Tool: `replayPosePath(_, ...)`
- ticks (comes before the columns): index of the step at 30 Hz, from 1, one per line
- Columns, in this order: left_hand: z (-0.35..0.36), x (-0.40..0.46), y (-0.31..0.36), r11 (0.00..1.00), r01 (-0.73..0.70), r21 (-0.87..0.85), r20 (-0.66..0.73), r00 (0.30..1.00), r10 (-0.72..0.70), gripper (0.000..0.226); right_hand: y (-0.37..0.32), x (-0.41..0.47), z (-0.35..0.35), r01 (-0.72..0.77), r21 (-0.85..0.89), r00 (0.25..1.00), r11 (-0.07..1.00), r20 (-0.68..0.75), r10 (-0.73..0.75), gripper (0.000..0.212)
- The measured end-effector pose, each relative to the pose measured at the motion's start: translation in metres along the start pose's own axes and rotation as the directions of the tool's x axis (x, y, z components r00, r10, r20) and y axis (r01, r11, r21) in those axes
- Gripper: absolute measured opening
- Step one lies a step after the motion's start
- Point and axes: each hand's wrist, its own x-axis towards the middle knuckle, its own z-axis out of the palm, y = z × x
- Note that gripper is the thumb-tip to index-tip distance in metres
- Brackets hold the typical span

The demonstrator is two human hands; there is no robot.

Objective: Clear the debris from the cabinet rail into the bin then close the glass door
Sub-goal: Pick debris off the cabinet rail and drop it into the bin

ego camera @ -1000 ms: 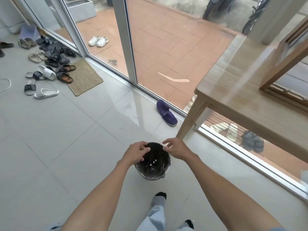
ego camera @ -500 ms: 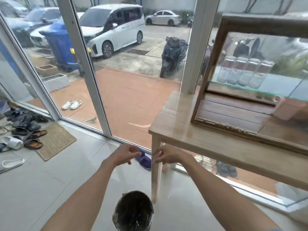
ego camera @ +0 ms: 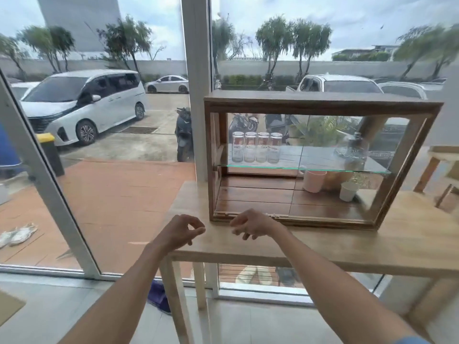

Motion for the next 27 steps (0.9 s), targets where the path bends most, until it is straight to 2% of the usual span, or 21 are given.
replayPosePath(3,0.016,0.019,0.022,0.999,-0.018,0.033,-0.016,1.000,0.018,0.006,0.018,-0.004,-0.022,-0.012,-0.003,0.974,1.000,-0.228,0.011,0.021)
replayPosePath(5,0.026,0.031,0.034,0.998,0.004,0.058,-0.036,0.999,-0.002,0.006,0.026,-0.002,-0.031,-0.020,-0.048,0.947,0.999,-0.320,0.004,0.022)
replayPosePath(7,0.035,0.041,0.043,0.994,0.016,0.105,-0.067,0.998,-0.009,0.016,0.032,0.003,-0.038,-0.050,-0.094,0.925,0.994,-0.381,0.010,0.023)
replayPosePath(9,0.042,0.051,0.049,0.975,0.014,0.221,-0.110,0.994,0.011,0.021,0.036,0.009,-0.041,-0.080,-0.152,0.918,0.985,-0.397,0.013,0.026)
replayPosePath(14,0.059,0.074,0.047,0.866,-0.042,0.497,-0.155,0.978,0.137,0.013,0.043,0.024,-0.041,-0.112,-0.258,0.921,0.960,-0.390,0.002,0.029)
replayPosePath(21,0.078,0.093,0.035,0.834,-0.054,0.550,-0.173,0.969,0.177,0.016,0.050,0.044,-0.040,-0.171,-0.363,0.917,0.916,-0.398,0.014,0.031)
replayPosePath(27,0.086,0.098,0.036,0.863,-0.100,0.495,-0.190,0.957,0.220,0.019,0.053,0.049,-0.040,-0.131,-0.414,0.929,0.901,-0.369,-0.034,0.027)
